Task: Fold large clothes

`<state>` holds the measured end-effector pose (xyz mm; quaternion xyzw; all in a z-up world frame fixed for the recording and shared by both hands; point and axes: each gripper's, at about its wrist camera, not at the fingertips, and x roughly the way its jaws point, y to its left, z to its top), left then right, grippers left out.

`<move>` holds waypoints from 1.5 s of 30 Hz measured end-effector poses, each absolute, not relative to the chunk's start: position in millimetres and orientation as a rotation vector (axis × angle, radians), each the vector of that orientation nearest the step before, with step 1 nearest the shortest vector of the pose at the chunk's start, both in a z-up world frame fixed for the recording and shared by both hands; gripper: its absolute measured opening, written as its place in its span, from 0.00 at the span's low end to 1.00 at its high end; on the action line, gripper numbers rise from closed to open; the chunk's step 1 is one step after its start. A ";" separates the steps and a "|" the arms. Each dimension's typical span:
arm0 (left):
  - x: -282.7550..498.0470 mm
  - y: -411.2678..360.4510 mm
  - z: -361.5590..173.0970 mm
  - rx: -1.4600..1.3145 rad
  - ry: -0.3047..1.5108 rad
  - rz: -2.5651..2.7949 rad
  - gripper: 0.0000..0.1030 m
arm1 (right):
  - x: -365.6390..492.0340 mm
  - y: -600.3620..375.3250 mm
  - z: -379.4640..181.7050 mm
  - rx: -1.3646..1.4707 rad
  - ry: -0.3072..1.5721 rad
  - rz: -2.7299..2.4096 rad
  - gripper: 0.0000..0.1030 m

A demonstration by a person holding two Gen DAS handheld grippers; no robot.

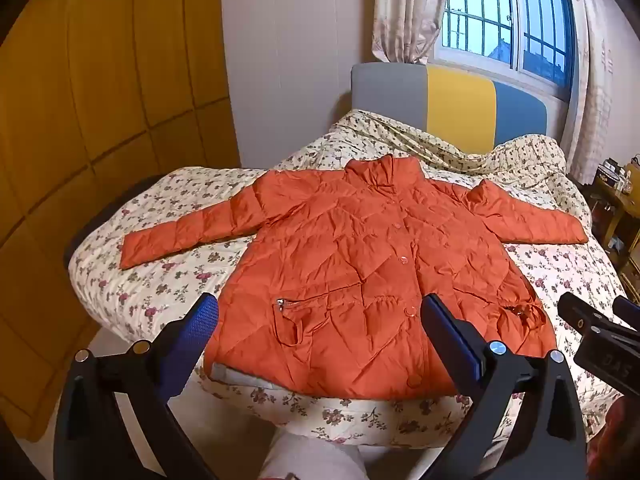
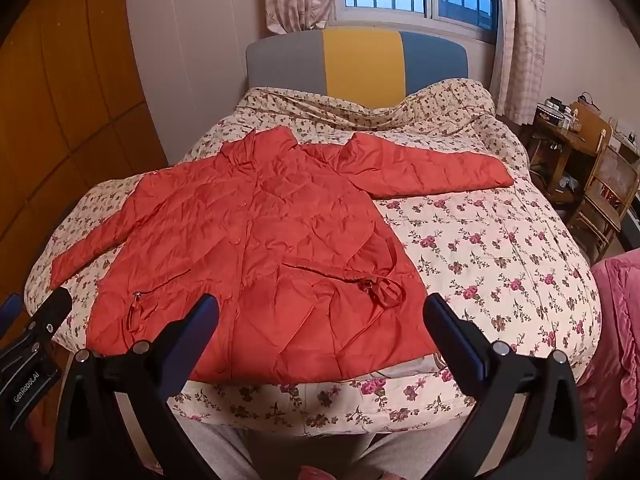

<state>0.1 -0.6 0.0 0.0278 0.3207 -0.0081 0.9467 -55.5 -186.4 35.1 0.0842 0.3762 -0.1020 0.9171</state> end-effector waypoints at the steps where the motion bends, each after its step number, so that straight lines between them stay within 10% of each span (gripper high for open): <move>1: 0.1 0.2 0.1 0.048 0.653 -0.021 0.97 | -55.5 -186.7 35.0 0.172 0.773 -0.211 0.98; 45: -3.5 -3.4 -3.3 0.044 0.647 -0.029 0.97 | -53.9 -190.4 25.4 0.191 0.811 -0.200 0.98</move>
